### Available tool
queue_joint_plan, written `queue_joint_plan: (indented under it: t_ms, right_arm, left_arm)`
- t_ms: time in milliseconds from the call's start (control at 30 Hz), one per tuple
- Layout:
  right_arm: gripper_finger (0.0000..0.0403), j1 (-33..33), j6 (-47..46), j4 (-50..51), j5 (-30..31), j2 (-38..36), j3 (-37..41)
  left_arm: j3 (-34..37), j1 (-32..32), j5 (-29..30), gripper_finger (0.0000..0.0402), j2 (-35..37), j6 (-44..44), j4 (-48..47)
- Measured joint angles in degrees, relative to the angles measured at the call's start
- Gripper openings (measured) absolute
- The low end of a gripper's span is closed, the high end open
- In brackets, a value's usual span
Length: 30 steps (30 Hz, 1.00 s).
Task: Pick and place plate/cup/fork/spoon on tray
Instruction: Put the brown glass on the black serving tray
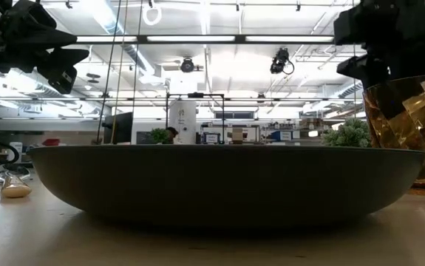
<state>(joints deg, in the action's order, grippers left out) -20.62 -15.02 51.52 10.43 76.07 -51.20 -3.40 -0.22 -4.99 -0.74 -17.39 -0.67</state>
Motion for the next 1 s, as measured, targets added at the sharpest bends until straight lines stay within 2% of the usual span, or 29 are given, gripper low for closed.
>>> queue_joint_plan:
  t_ms: [467,800,1000]
  right_arm:
    - [0.0057,1.5,-2.1,0.5,-3.6,0.5,0.0]
    - [0.0021,3.3,-2.4,0.8,-7.0,0.4,-0.7]
    - [0.0019,4.3,-1.4,1.3,-7.4,0.4,-2.8]
  left_arm:
    - [0.0,0.0,0.0,0.0142,0.0,0.0,0.0]
    - [0.0,0.0,0.0,0.0142,0.0,0.0,0.0]
    - [0.0,0.0,0.0,0.0142,0.0,0.0,0.0]
